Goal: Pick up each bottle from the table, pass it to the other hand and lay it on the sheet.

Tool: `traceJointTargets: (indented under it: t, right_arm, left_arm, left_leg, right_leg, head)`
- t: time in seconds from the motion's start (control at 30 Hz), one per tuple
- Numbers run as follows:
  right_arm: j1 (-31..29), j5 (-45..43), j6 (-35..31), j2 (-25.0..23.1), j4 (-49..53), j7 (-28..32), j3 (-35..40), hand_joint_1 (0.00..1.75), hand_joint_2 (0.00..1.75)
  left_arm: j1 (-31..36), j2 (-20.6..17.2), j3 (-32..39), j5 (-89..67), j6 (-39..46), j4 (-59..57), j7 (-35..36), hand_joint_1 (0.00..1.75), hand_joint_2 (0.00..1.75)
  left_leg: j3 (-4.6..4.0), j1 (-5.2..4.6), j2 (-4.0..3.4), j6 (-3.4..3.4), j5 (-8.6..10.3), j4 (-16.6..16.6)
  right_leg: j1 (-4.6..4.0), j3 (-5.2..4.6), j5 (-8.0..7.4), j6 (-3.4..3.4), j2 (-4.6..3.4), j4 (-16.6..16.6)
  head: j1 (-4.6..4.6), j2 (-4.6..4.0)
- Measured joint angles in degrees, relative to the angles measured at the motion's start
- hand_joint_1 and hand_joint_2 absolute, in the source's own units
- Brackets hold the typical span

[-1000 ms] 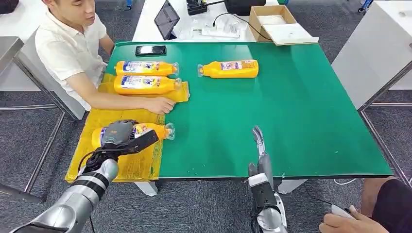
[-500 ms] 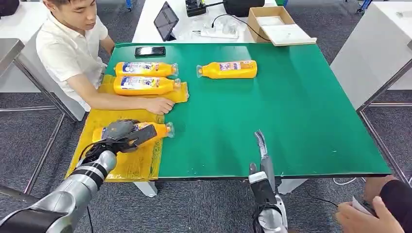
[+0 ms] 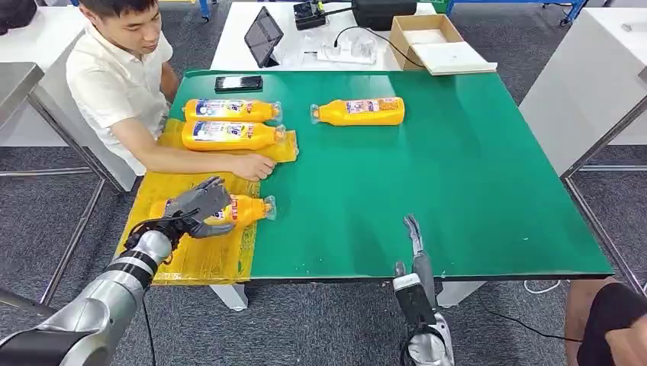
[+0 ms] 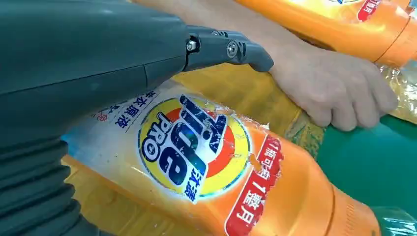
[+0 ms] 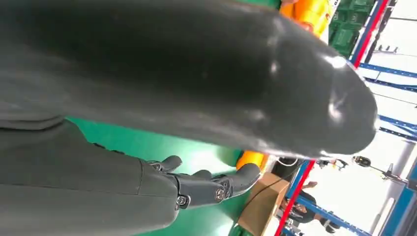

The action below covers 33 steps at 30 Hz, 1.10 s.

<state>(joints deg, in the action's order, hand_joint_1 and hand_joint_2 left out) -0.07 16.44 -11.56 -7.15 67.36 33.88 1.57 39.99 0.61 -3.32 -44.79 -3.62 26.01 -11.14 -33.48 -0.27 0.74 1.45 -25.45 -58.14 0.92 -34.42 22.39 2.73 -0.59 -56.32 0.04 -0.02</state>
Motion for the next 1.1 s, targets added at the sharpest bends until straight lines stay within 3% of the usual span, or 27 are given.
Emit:
traceJointTargets:
  t: [0.1, 0.13, 0.27, 0.5, 0.73, 0.9, 0.93, 1.1]
  right_arm:
    - [-0.3, 0.2, 0.0, 0.0, -0.6, 0.6, -0.1, 0.0, 0.0]
    - [-0.4, 0.2, 0.0, 0.0, -0.9, 0.7, -0.1, 0.0, 0.0]
    - [-0.4, 0.2, -0.3, 0.2, -1.5, 1.1, -0.2, 0.0, 0.0]
    - [0.1, 0.3, -0.5, 0.3, -1.7, 1.1, -0.6, 0.0, 0.0]
    - [0.9, 1.3, -0.5, 0.2, -1.3, 0.9, -0.6, 0.0, 0.0]
    - [1.4, 1.7, -1.3, 0.1, -0.3, 0.2, -0.6, 0.0, 0.0]
    - [1.6, 1.7, -1.3, 0.1, 0.0, 0.2, -0.6, 0.0, 1.75]
    - [3.1, -4.5, 1.5, -0.3, 3.6, 0.9, -0.6, 0.0, 1.75]
  left_arm:
    - [-0.7, 0.0, 0.7, 4.0, -2.8, 0.6, -4.7, 0.0, 0.0]
    - [-1.2, 0.0, 0.9, 5.2, -2.9, 1.2, -6.2, 0.0, 1.75]
    - [-6.5, 0.3, 1.0, 14.8, -3.1, 8.7, -9.5, 0.0, 1.75]
    - [-14.1, 0.7, 1.0, 20.8, -2.4, 21.3, -8.6, 0.0, 1.75]
    - [-24.0, 3.3, 0.5, 27.7, 17.5, 41.5, -20.4, 0.0, 1.75]
    - [-30.2, 5.1, -2.8, 28.6, 22.3, 55.1, -24.4, 0.0, 1.75]
    - [-31.3, 5.4, -3.6, 28.3, 23.4, 57.1, -25.2, 0.0, 1.75]
    - [-36.2, 6.5, -7.4, 24.0, 32.7, 63.8, -27.0, 0.0, 1.75]
  left_leg:
    - [0.02, 0.01, 0.08, -0.01, 0.03, 0.0]
    - [0.02, 0.01, 0.07, -0.02, 0.03, 0.0]
    - [-0.05, 0.01, -0.07, -0.02, 0.02, 0.0]
    - [-0.47, 0.0, -0.1, -0.02, 0.03, 0.0]
    - [-0.75, 0.01, -0.15, -0.01, 0.0, 0.0]
    - [-0.83, 0.0, -0.14, -0.02, -0.07, 0.0]
    - [-0.83, -0.01, -0.15, -0.02, -0.07, 0.0]
    - [-0.82, 0.0, -0.16, -0.03, -0.08, 0.0]
  right_leg:
    - [-0.01, 0.02, 0.0, 0.0, 0.02, 0.0]
    - [-0.01, 0.01, 0.0, 0.0, 0.01, 0.0]
    - [0.0, -0.11, 0.0, 0.0, -0.01, 0.0]
    - [-0.01, -0.53, -0.01, 0.01, -0.02, 0.0]
    - [-0.01, -0.82, -0.01, 0.0, -0.02, 0.0]
    - [0.0, -0.88, 0.01, 0.0, -0.02, 0.0]
    - [0.0, -0.88, 0.01, 0.0, -0.02, 0.0]
    - [-0.01, -0.88, 0.01, 0.0, -0.02, 0.0]
  head:
    - [0.0, 0.0]
    - [0.0, 0.0]
    - [0.02, 0.0]
    - [0.02, 0.0]
    - [0.02, 0.0]
    - [0.02, 0.0]
    - [0.02, 0.0]
    - [0.02, 0.0]
